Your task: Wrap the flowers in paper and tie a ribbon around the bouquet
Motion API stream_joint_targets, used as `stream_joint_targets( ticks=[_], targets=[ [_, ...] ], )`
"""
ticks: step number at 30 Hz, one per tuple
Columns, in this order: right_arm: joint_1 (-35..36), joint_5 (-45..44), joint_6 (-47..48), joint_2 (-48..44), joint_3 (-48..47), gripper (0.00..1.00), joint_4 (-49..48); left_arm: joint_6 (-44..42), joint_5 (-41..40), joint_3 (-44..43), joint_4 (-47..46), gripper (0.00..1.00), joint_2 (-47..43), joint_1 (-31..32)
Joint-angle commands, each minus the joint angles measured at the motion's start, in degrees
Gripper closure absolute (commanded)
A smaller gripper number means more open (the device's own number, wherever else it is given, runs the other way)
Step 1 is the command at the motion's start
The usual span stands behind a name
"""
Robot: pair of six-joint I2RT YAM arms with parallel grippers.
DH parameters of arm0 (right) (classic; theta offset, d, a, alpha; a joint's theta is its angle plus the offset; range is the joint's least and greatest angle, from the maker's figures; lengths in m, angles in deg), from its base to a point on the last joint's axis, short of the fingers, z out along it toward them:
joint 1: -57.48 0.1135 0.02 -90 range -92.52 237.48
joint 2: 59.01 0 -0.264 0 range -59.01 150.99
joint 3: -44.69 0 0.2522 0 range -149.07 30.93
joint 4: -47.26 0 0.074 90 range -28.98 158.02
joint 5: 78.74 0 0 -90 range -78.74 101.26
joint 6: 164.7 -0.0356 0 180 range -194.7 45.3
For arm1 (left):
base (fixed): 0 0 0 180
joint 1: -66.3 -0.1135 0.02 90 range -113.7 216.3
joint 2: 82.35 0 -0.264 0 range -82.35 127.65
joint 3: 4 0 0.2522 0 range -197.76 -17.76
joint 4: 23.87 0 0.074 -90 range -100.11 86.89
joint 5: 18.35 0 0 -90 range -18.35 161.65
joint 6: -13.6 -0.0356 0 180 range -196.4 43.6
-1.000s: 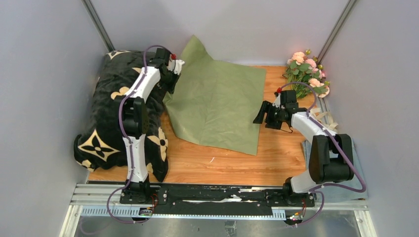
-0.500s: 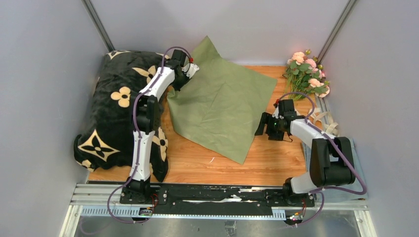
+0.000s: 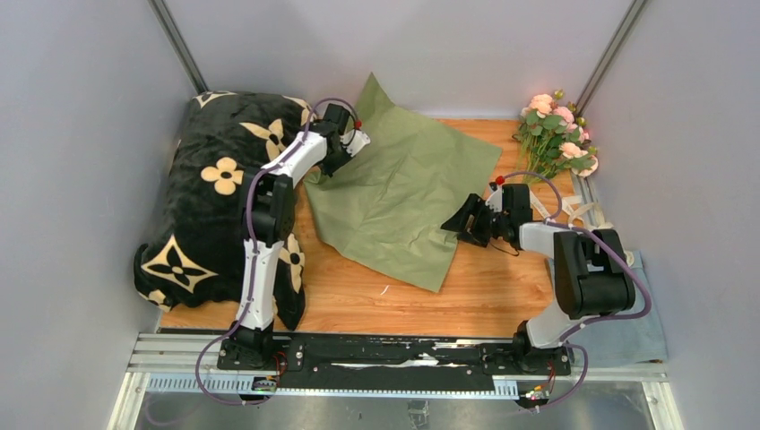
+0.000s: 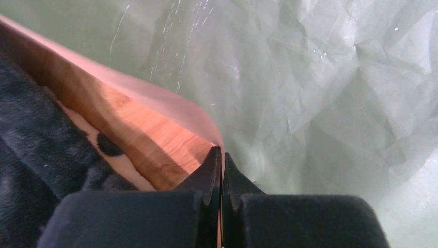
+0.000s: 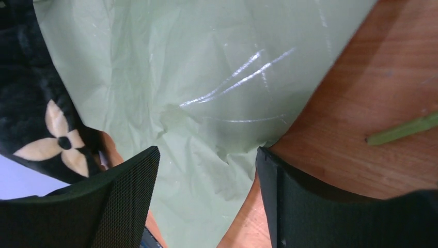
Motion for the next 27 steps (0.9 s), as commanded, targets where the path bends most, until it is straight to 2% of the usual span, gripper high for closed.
stream_joint_targets(
  ticks=[1,3,8,11,13,16,22,27],
  targets=[
    [0.82,0.55,-7.38,-1.36,6.04,0.27,-3.69,-0.7,-0.82,0.23,-2.12,1.0,-3.73,-0.05],
    [1.43,0.0,-9.26,-3.82,7.21,0.27,-2.35,-0.49,-0.77,-0.01,-2.29,1.0,-3.72,-0.05],
    [3.4,-10.38,-9.02,-17.89,11.65,0.26,14.54,-0.06,-0.49,-0.34,-2.51,1.0,-3.9,-0.05],
    [3.53,-12.03,-11.35,-26.63,16.42,0.25,18.28,0.2,-0.19,-0.54,-2.97,1.0,-3.82,-0.05],
    [3.83,-12.05,-13.31,-28.95,18.91,0.25,18.49,0.6,0.23,-0.67,-3.01,1.0,-3.57,-0.05],
    [3.99,-13.17,-14.0,-28.12,20.65,0.24,15.58,1.1,0.62,-0.55,-3.02,1.0,-3.63,-0.05],
    [4.01,-12.24,-13.05,-17.91,19.59,0.24,4.16,1.09,0.68,1.2,-3.08,1.0,-4.31,-0.05],
    [4.07,-11.53,-12.92,-14.11,21.54,0.24,-2.57,1.06,0.76,2.24,-3.97,1.0,-5.11,-0.05]
  ],
)
